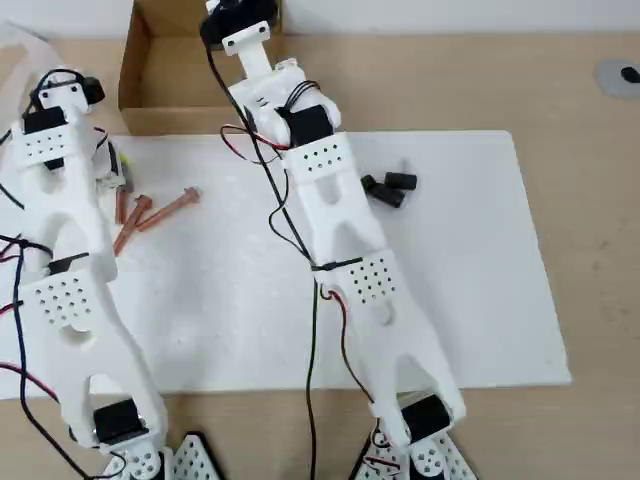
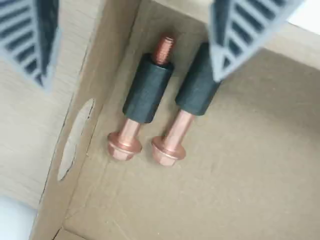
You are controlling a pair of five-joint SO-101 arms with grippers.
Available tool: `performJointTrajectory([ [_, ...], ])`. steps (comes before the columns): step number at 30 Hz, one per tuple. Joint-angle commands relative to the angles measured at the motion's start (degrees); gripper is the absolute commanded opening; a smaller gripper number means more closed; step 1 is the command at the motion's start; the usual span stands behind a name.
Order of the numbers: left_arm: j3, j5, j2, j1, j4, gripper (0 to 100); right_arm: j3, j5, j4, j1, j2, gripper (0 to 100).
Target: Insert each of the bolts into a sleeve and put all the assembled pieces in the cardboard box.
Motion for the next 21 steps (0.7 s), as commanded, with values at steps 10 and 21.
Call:
performJointTrajectory([
  [10,-1.8,0.0,3.9,3.1,-1.1,13,-2.5,-2.4,0.3,-0.5,-5.9,24.6],
  [21,-1.8,0.0,3.8,3.0,3.8,1,-2.5,-2.4,4.3,-0.5,-7.8,24.6],
])
